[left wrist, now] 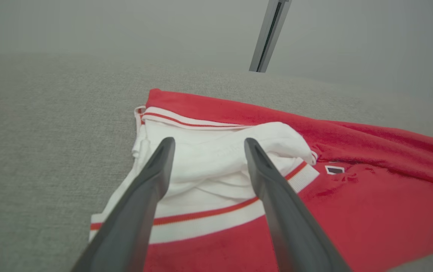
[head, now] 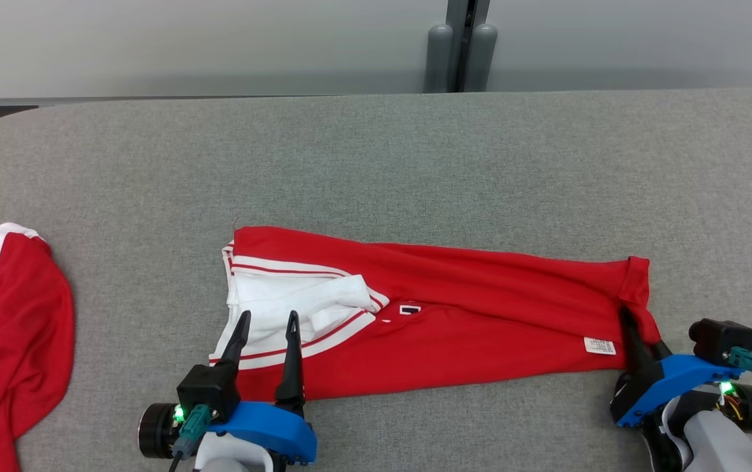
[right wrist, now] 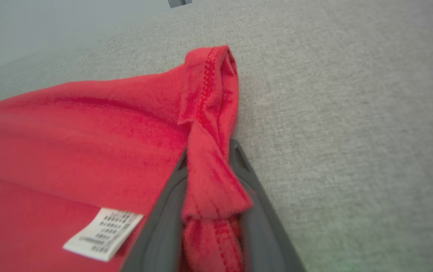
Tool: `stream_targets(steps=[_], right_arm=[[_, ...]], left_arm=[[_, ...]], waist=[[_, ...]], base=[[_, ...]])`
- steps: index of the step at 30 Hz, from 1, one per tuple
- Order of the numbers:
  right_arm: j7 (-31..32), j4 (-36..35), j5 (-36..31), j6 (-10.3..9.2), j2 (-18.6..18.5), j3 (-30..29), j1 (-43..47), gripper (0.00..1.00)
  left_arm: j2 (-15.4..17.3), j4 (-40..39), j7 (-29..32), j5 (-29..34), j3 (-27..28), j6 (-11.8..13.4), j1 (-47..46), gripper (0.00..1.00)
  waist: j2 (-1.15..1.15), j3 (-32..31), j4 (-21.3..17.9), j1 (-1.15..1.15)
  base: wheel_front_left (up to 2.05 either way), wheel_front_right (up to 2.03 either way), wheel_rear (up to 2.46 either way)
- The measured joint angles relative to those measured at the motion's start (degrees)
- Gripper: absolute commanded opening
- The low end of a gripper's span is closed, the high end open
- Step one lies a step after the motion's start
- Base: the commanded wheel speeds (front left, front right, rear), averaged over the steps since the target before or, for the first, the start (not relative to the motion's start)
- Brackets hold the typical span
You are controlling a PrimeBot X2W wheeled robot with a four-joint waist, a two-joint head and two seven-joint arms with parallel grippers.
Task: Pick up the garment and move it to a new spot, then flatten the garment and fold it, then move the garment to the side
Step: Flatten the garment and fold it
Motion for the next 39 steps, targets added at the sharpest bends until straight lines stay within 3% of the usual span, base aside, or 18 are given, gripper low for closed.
stream_targets(steps=[3, 7, 11, 18, 24, 34, 35, 36, 37, 39], right_arm=[[0.7, -1.1, 1.6, 0.3, -0.8, -1.8, 0.0, 0.0], [0.9, -4.2, 1.5, -0.04, -4.5, -6.4, 0.6, 0.0], [0.9, -9.8, 0.5, -0.09, -4.0, -6.8, 0.7, 0.0], [1.2, -17.4, 7.3, -0.09, 1.4, 4.8, 1.5, 0.0], [3.4, -21.2, 12.4, -0.09, 3.5, 16.1, 0.6, 0.0], [2.8, -17.2, 14.8, -0.09, 5.3, 24.3, -1.7, 0.0], [2.7, -16.6, 14.8, -0.09, 5.5, 24.6, -2.0, 0.2], [2.5, -16.1, 15.2, -0.09, 5.7, 25.0, -2.2, 0.54], [2.2, -15.8, 15.8, -0.09, 6.0, 25.5, -2.2, 1.0], [1.9, -15.6, 16.6, -0.09, 6.4, 26.5, -2.2, 1.0]], left_arm=[[0.0, -0.4, 0.0, 0.0, 0.3, 0.0, -0.3, 1.0], [0.0, 0.1, 0.0, -0.1, -0.1, -0.5, -0.3, 1.0], [0.0, 0.6, 0.0, -0.7, -0.6, -0.6, -0.1, 1.0], [0.0, 2.2, 0.0, -2.1, -1.8, -1.0, 2.0, 1.0], [0.0, 3.6, 0.0, -2.7, -3.1, -1.1, 2.4, 1.0], [0.0, 5.9, 0.0, -3.5, -5.1, -1.3, 3.5, 1.0], [0.0, 6.1, 0.0, -3.4, -4.9, -1.3, 3.8, 1.0], [0.0, 6.2, 0.0, -3.2, -4.6, -1.3, 4.1, 1.0], [0.0, 6.3, 0.0, -3.1, -4.2, -1.0, 4.4, 1.0], [0.0, 6.7, 0.0, -2.9, -3.2, -0.9, 5.1, 1.0]], waist=[[0.0, -0.4, -0.7, 0.0], [0.0, -1.2, -1.2, 0.0], [0.0, -2.4, -1.1, 0.0], [0.0, -4.2, 0.2, 0.0], [0.0, -5.2, 3.4, 0.0], [0.0, -6.4, 11.9, -0.01], [0.0, -6.3, 12.6, -0.01], [0.0, -6.2, 13.1, -0.01], [0.0, -6.2, 13.6, 0.0], [0.0, -6.2, 13.6, -0.01]], base=[[0.0, 0.0, 0.0], [0.0, 0.0, 0.0], [0.0, 0.0, 0.0], [0.0, 0.0, 0.0], [0.0, 0.0, 0.0], [0.0, 0.0, 0.0], [0.0, 0.0, 0.0], [0.0, 0.0, 0.0], [0.0, 0.0, 0.0], [0.0, 0.0, 0.0]])
